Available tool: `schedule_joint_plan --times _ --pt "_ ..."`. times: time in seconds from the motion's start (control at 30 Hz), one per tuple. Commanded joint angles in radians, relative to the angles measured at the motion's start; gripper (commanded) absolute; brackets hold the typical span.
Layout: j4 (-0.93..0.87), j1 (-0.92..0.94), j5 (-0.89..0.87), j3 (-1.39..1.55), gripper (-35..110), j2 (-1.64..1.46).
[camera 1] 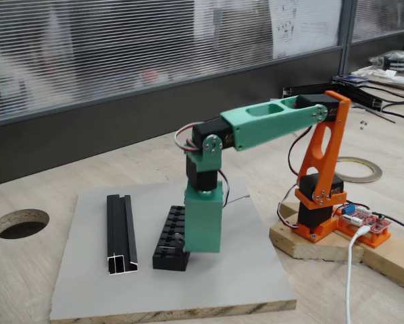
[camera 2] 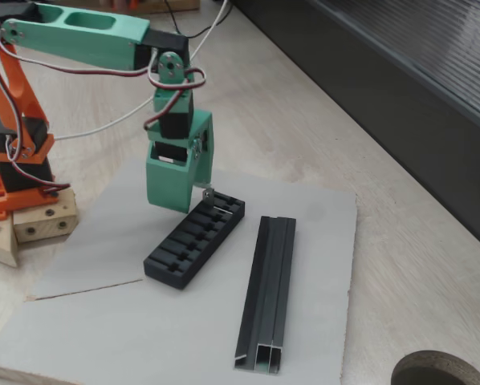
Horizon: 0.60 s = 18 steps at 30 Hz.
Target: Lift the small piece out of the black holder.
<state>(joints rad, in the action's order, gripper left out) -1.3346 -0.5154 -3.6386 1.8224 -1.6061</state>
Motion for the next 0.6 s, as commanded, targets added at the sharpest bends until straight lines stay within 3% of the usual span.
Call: schedule_joint_plan --times 0.0,0.57 --pt "0.003 -0.008 -0.023 -0.018 52 0.002" --pt "0.023 0.028 -0.015 -0.021 52 0.012"
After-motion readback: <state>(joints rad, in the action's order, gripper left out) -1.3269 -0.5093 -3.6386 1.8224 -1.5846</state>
